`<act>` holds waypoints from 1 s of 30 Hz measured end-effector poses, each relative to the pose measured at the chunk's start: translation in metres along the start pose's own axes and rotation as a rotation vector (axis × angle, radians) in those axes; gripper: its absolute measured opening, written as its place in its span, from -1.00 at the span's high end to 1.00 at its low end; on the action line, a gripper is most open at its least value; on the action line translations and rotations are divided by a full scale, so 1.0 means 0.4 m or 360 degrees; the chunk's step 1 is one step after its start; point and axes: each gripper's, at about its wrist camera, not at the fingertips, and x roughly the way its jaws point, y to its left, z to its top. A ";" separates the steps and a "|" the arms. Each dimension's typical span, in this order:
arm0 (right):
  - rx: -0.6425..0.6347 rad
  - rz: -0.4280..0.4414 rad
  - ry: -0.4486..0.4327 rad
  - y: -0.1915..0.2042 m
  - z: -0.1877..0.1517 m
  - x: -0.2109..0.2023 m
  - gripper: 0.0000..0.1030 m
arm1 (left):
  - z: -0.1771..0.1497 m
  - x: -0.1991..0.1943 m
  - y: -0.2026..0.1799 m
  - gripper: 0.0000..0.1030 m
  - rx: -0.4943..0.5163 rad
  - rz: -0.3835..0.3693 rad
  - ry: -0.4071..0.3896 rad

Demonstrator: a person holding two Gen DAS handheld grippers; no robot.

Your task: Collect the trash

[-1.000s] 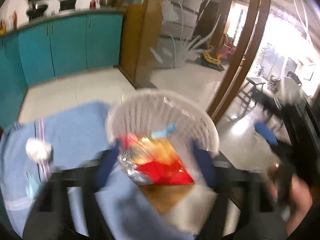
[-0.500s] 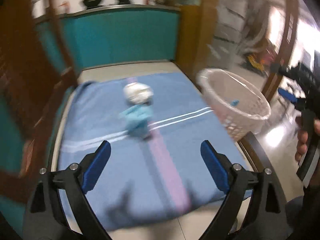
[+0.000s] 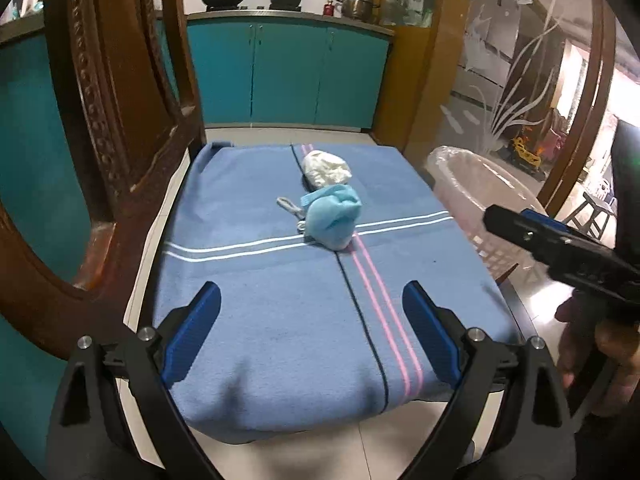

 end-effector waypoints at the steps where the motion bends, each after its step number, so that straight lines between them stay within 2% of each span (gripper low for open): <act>1: -0.0002 -0.0005 0.0006 -0.002 -0.002 0.004 -0.94 | 0.002 -0.001 -0.002 -0.79 -0.0004 -0.0012 -0.0002; 17: 0.0024 0.0015 -0.0005 -0.007 0.010 0.000 -0.94 | -0.003 0.041 -0.019 -0.79 -0.0010 -0.0007 0.0029; 22: 0.0066 0.0022 -0.0024 -0.026 0.023 -0.002 -0.94 | 0.032 0.108 -0.056 -0.79 0.0026 -0.0012 0.0047; 27: 0.0136 0.0002 -0.0030 -0.062 0.039 -0.001 -0.94 | 0.110 0.245 -0.085 -0.78 0.0001 0.0015 0.0088; 29: 0.0163 0.0001 -0.0034 -0.070 0.043 -0.001 -0.94 | 0.141 0.320 -0.095 -0.54 0.0039 0.0024 0.0137; 30: 0.0173 0.0004 -0.0033 -0.073 0.044 0.001 -0.94 | 0.153 0.374 -0.092 0.12 0.0062 0.0015 0.0219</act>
